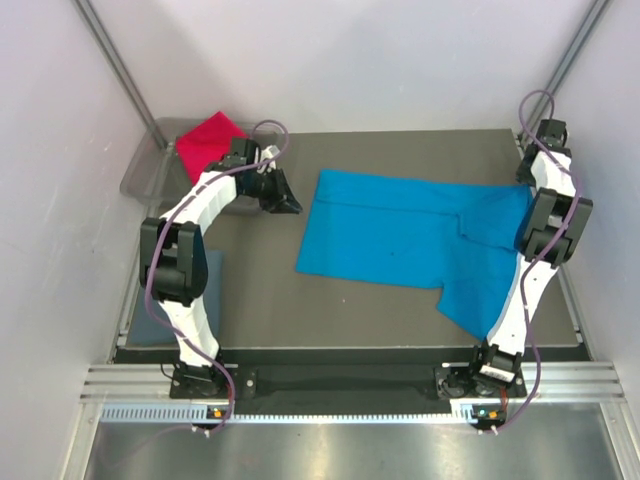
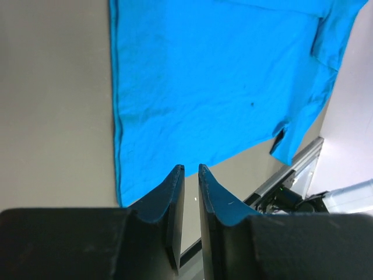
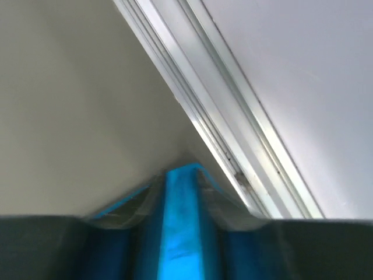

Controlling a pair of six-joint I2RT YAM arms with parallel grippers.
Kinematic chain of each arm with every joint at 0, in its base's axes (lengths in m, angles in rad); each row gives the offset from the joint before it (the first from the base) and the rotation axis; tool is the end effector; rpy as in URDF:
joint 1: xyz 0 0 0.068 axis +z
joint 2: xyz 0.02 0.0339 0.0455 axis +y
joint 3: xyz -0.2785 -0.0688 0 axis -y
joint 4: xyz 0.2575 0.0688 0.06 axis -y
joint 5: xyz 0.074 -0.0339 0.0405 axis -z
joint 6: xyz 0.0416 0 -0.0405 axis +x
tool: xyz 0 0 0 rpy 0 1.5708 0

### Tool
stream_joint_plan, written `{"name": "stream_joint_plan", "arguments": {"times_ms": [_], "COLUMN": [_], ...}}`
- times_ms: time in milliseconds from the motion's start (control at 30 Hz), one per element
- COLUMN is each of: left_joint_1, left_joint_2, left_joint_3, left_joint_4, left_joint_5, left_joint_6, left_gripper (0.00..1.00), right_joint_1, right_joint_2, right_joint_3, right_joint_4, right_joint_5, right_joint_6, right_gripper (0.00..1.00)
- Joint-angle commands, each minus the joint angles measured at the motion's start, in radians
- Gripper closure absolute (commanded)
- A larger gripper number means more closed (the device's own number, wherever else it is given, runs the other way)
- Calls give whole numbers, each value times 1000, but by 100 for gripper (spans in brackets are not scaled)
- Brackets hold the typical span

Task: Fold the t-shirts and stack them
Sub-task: Fold the tshirt

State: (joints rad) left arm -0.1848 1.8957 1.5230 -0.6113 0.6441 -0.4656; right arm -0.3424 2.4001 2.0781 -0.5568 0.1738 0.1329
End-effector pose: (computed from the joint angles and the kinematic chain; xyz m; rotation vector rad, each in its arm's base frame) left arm 0.4181 -0.1036 0.2502 -0.1039 2.6008 -1.0688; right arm 0.5270 -0.1955 0.1885 0.6527 2.3671 -0.3051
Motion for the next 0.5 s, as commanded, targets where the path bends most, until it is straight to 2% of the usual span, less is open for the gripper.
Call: {"name": "stream_joint_plan", "arguments": {"times_ms": [0,33,67,200,233,400,467], "left_joint_1": [4,4,4,4,2,-7,-13], "left_joint_2": [-26,-36,-40,-53,-64,-135,-174], "left_joint_3": [46,46,48,69,66,-38,-75], "left_joint_4": [-50,-56,-76,-143,-153,-139,-165], "left_joint_5": [-47,-75,-95,-172,-187,-207,-291], "left_joint_6": [28,42,59,157,165,179,159], "left_gripper": [80,80,80,79,78,78,80], "right_joint_1": [11,13,14,17,19,32,36], "right_joint_2": [-4,-5,-7,-24,-41,-212,-269], "right_joint_3": [75,91,112,281,281,159,46], "right_joint_4": [-15,-34,-60,-211,-239,-285,-296], "right_joint_5": [3,1,0,27,56,131,159], "right_joint_6": [48,51,54,50,44,30,53], "right_gripper": [68,60,48,33,27,22,21]}}
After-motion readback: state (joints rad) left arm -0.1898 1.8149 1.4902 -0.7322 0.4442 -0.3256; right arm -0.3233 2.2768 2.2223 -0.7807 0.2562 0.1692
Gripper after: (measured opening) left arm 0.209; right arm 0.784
